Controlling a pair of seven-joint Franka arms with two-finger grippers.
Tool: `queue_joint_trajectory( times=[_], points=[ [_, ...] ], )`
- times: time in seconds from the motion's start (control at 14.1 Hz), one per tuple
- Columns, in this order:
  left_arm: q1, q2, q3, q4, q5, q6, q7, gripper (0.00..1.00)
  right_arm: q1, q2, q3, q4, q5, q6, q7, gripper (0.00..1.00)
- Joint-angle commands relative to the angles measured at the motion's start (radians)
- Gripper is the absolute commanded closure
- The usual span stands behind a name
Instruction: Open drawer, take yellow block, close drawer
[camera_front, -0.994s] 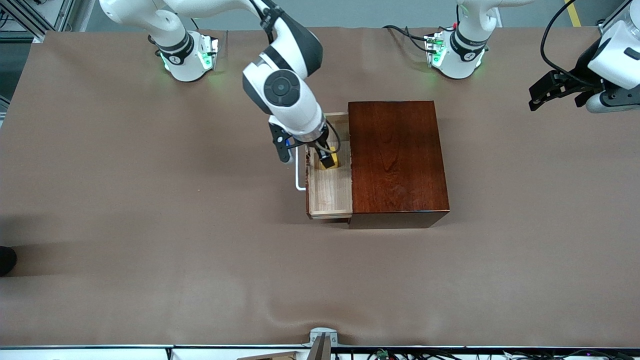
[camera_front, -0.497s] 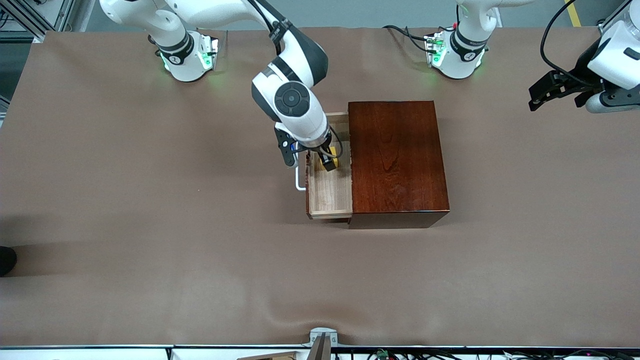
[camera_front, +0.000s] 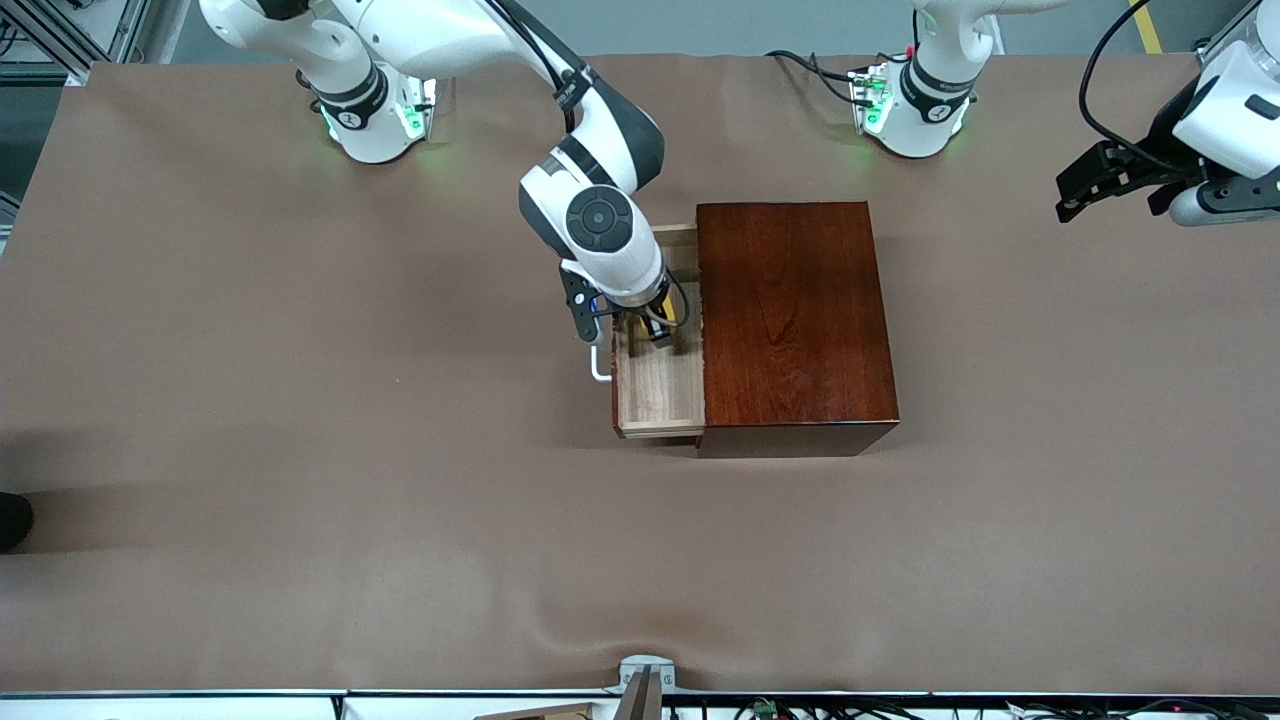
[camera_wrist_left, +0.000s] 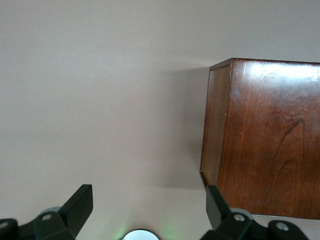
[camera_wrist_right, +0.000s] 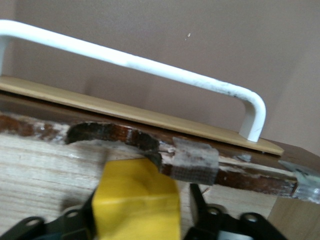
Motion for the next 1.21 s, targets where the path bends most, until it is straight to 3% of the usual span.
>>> queue_joint_trajectory(
  times=[0.0, 0.28, 0.57, 0.92, 1.14],
  points=[
    [0.012, -0.015, -0.013, -0.005, 0.007, 0.009, 0.014, 0.00, 0.002, -0.003, -0.004, 0.024, -0.018, -0.006, 0.029, 1.00],
    [0.009, -0.015, -0.015, 0.023, 0.007, -0.002, 0.006, 0.00, -0.004, -0.020, -0.006, 0.036, -0.012, -0.012, 0.029, 1.00],
    [0.009, -0.023, -0.070, 0.030, -0.010, -0.023, -0.008, 0.00, -0.047, -0.019, -0.006, 0.152, -0.015, -0.191, 0.026, 1.00],
    [0.004, -0.008, -0.252, 0.055, -0.012, -0.036, -0.271, 0.00, -0.120, -0.022, -0.003, 0.251, -0.015, -0.325, -0.047, 1.00],
    [0.001, 0.125, -0.433, 0.140, -0.010, -0.026, -0.559, 0.00, -0.212, -0.066, -0.003, 0.261, -0.010, -0.420, -0.215, 1.00]
  ],
)
